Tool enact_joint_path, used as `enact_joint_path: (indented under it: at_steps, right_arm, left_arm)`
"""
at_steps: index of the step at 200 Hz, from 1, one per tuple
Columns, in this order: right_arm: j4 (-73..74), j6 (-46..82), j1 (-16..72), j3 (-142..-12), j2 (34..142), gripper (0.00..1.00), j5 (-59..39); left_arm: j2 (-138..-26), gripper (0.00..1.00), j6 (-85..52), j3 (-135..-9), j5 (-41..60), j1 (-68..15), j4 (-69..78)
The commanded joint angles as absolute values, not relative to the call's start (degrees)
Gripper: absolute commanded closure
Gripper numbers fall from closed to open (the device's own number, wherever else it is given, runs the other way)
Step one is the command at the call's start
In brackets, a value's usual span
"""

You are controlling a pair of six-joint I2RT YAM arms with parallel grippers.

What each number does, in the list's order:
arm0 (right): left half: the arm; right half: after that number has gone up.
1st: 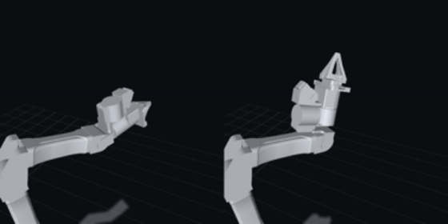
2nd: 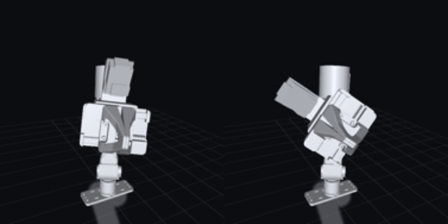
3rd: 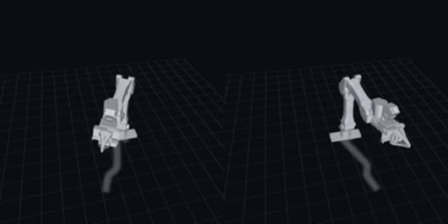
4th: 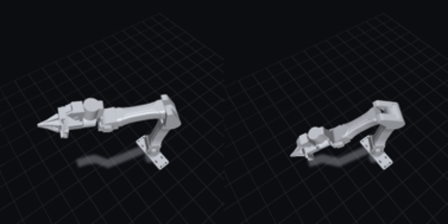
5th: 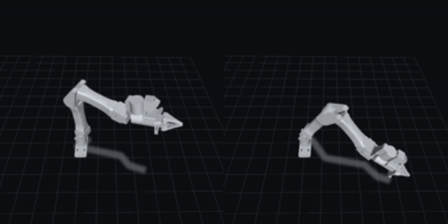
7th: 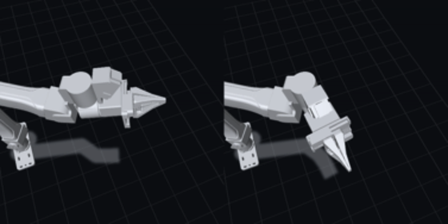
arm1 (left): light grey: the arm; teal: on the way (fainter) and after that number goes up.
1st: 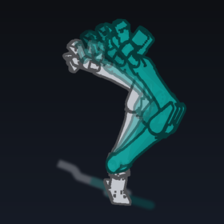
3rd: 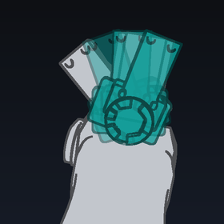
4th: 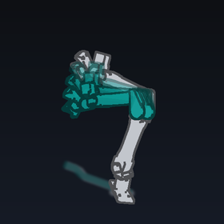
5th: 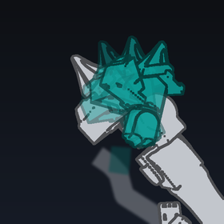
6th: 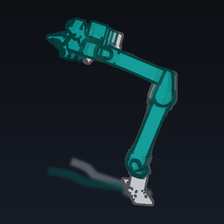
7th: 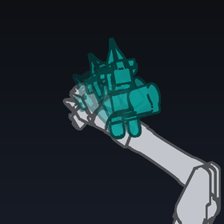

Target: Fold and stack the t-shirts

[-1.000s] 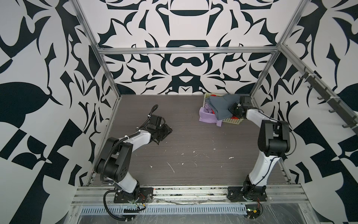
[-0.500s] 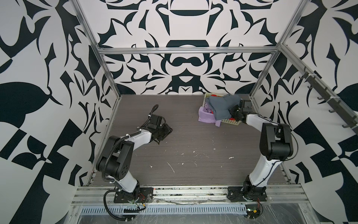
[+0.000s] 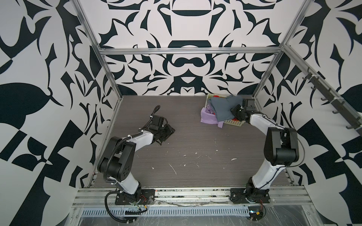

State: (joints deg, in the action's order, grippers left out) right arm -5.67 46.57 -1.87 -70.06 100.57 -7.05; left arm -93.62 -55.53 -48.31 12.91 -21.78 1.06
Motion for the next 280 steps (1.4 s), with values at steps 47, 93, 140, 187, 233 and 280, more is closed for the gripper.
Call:
enact_joint_path:
  at_steps: [47, 93, 140, 187, 233, 280]
  right_arm:
    - [-19.19, 34.45, -1.26, -73.56, 88.41, 0.5, -2.55]
    - [-19.72, 32.11, -1.33, -76.75, 90.08, 0.54, -2.01]
    - [-21.72, 30.79, -1.97, -83.87, 96.64, 0.76, -0.31]
    - [-22.63, 34.63, -2.01, -86.72, 103.8, 0.79, 2.08]
    - [-23.68, 36.89, -1.97, -87.28, 109.61, 0.75, 4.48]
    - [-20.64, 37.0, -1.65, -88.42, 116.23, 0.77, -2.98]
  left_arm:
    - [-95.89, 0.46, -55.55, -50.5, 13.93, -21.98, 2.02]
    - [-95.55, 0.47, -55.51, -50.33, 14.08, -22.14, 2.02]
    - [-94.35, 0.47, -55.32, -49.57, 13.71, -22.1, 1.85]
    - [-94.07, 0.47, -55.16, -49.75, 13.68, -22.09, 1.67]
    - [-94.37, 0.47, -55.16, -49.85, 13.33, -22.08, 1.41]
    - [-95.68, 0.47, -55.32, -50.51, 13.36, -22.11, 1.45]
